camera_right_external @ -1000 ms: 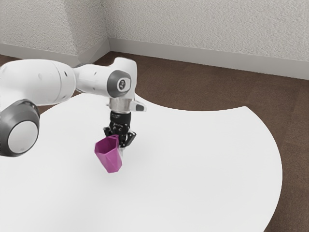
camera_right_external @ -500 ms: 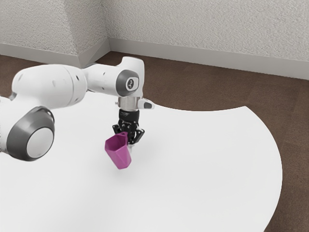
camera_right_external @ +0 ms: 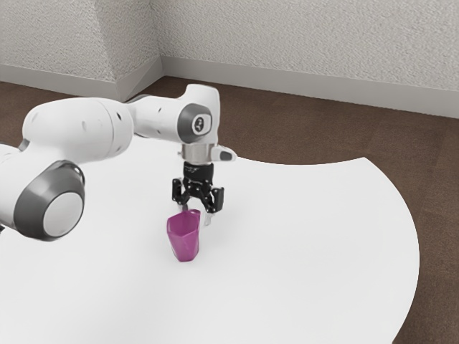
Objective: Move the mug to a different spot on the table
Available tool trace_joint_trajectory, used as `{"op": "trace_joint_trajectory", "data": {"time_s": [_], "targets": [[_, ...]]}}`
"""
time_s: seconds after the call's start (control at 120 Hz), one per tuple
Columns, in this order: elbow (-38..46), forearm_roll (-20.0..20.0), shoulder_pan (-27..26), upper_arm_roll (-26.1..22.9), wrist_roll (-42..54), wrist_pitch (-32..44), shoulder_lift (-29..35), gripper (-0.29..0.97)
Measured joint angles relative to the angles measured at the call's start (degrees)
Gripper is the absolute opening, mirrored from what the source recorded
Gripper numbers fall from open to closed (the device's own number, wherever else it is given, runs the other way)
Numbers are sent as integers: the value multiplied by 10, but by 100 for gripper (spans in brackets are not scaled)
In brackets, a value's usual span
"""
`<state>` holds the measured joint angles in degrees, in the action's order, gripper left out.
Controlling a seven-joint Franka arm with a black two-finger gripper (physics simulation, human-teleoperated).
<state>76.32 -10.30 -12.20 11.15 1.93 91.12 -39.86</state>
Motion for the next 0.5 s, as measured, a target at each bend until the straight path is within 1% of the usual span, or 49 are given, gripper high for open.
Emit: {"op": "trace_joint_trajectory", "data": {"time_s": [0.142,0.333,0.5], "targets": [[-1,-1,-3,-8,0,3,29,58],[0,2,-17,-5,2,5,84,64],[10,57,-48,1,21,6,166,66]]}}
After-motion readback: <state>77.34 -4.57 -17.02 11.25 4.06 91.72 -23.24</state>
